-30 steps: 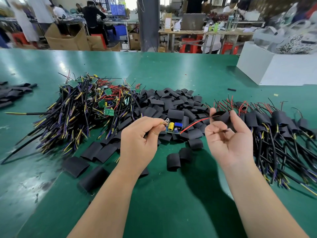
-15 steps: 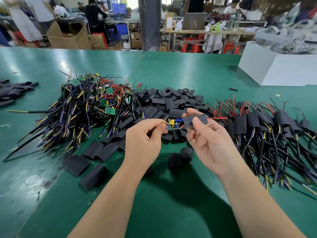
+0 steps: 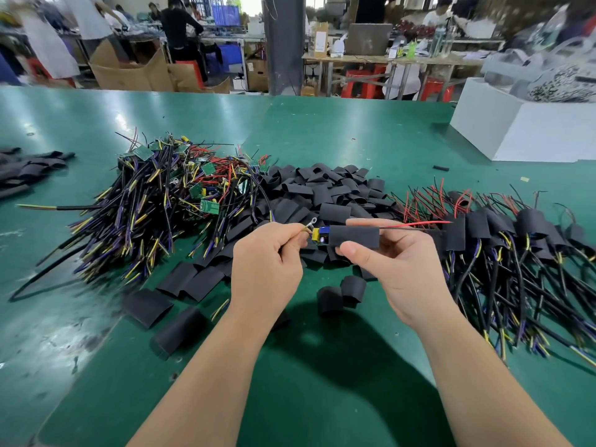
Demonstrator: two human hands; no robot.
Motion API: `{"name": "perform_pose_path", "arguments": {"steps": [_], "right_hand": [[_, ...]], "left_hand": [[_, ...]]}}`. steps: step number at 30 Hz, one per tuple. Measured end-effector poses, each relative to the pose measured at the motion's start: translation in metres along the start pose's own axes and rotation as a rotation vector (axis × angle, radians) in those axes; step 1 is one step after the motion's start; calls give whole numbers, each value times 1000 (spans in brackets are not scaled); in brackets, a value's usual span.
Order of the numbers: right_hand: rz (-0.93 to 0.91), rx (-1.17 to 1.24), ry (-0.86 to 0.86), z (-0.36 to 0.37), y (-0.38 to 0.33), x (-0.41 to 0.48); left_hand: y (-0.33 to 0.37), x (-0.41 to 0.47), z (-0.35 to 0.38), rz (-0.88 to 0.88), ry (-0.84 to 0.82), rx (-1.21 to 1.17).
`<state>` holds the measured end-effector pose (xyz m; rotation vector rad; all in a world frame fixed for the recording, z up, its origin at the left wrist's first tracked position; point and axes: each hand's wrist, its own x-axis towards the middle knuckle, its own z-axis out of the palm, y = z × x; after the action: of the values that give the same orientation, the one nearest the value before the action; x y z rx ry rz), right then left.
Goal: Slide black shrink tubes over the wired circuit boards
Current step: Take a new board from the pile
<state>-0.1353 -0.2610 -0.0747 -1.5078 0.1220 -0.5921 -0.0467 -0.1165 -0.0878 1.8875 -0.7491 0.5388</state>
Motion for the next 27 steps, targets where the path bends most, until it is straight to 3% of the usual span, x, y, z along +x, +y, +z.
{"name": "perform_pose_path", "arguments": {"steps": [9, 17, 24, 27], "right_hand": [[-15, -289, -64, -6, -4, -1], [-42, -235, -154, -5, -2, -1], [-40, -293, -31, -1, 7, 0], [49, -62, 38, 4, 9, 2]], "left_hand": [[-6, -2, 1, 67, -73, 135], [-7, -1, 1, 26, -131, 165], [-6, -4, 6, 43, -158, 81], [-2, -5, 8, 86, -123, -15]]}}
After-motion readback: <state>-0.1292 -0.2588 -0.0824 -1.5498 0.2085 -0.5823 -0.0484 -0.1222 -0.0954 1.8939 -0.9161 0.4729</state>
